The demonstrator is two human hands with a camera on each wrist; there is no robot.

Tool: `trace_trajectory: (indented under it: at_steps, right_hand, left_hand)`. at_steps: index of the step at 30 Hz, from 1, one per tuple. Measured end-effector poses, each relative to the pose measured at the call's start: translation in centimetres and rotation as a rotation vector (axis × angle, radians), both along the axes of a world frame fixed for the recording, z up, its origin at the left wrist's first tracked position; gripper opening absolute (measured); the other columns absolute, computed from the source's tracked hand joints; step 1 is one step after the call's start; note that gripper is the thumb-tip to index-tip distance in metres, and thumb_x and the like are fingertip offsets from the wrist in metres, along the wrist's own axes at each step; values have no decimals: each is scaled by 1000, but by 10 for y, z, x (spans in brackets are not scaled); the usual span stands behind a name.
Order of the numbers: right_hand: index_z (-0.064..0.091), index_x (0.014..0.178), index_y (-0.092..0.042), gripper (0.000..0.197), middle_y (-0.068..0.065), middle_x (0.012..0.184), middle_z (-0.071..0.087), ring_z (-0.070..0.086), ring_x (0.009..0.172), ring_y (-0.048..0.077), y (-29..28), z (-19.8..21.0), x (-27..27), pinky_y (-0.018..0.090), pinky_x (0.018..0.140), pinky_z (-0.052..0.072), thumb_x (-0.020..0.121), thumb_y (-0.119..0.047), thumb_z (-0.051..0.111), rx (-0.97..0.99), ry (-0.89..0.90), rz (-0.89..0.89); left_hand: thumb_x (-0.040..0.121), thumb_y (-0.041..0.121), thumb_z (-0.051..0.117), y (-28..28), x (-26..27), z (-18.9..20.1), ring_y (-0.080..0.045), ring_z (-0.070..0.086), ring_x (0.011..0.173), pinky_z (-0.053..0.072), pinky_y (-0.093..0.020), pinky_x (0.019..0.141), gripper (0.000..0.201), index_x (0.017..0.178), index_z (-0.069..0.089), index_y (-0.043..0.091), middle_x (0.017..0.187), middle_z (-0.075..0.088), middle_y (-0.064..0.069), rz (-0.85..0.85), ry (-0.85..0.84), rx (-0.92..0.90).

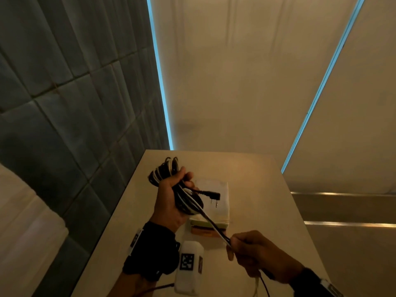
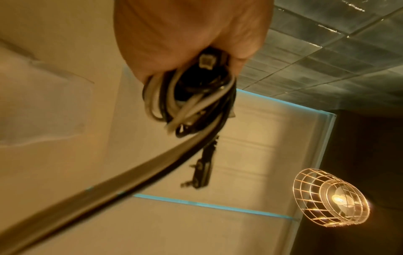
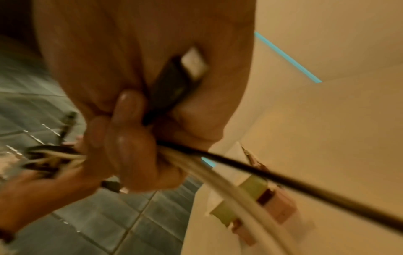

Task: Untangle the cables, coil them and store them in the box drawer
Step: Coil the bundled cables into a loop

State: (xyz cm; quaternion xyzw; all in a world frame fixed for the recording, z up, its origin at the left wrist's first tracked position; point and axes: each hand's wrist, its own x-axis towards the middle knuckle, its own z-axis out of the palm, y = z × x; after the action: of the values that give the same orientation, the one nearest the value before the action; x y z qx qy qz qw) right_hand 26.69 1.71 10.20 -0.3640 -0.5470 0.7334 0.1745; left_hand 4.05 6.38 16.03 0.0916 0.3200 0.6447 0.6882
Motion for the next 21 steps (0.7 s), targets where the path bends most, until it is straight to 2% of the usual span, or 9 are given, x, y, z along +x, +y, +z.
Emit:
trace_trajectory:
  at_steps: [3,6,8,9,11,13,15,17,21]
  right_hand:
    - [61,71,-15,37,-1,58,35,29,48,13,15,-9,7,26,48,28,92,-46,56,-21,-184,63]
    - [68,68,-20,35,-8,54,40,29,44,8,39,5,14,22,41,24,92,-42,57,120,-306,-105]
    - [64,66,-19,36,-5,54,37,26,45,9,56,30,14,24,42,20,89,-45,55,216,-268,-208]
    - [59,66,-16,38,-3,55,35,24,46,11,64,42,13,25,43,19,88,-47,55,257,-236,-229]
    - [55,65,-14,40,0,55,31,21,45,13,76,63,5,25,43,18,91,-45,54,347,-214,-221]
    - [55,62,-14,41,1,53,30,21,43,13,85,76,-8,24,42,19,94,-42,54,428,-259,-199]
    - [57,61,-15,42,2,52,33,24,41,13,91,84,-18,25,42,22,93,-42,56,501,-326,-189]
    - [59,63,-13,42,-2,48,37,30,40,13,96,89,-22,25,42,26,92,-43,57,575,-364,-180]
    - [60,62,-13,39,-12,40,46,40,39,3,98,91,-24,14,47,31,94,-36,55,730,-396,-130]
  left_hand:
    - [72,-2,60,-11,7,4,-9,51,44,47,-22,47,14,76,56,11,74,64,-6,-198,24,41]
    - [63,-5,55,-24,12,2,-18,59,55,52,-29,55,16,70,63,8,90,65,-12,-428,146,44]
    - [61,1,60,-27,15,-6,-27,67,85,56,-42,80,26,82,74,8,103,67,-15,-533,310,30]
    - [60,3,64,-29,18,-9,-35,64,103,50,-51,95,35,92,76,9,114,66,-19,-565,376,22]
    - [59,4,72,-31,25,-13,-52,48,122,34,-65,105,56,115,69,4,132,54,-29,-610,381,12]
    - [66,3,69,-36,33,-12,-51,53,117,34,-65,106,64,129,55,-4,130,56,-27,-631,336,27]
    - [74,6,66,-40,37,-10,-37,65,97,36,-64,105,61,130,48,-10,110,68,-22,-592,347,55]
    - [77,11,67,-42,36,-10,-27,64,75,31,-70,103,53,121,51,-15,87,70,-16,-526,351,111]
    - [82,16,68,-45,30,-4,-22,58,54,32,-75,94,17,84,66,0,72,60,-15,-485,375,208]
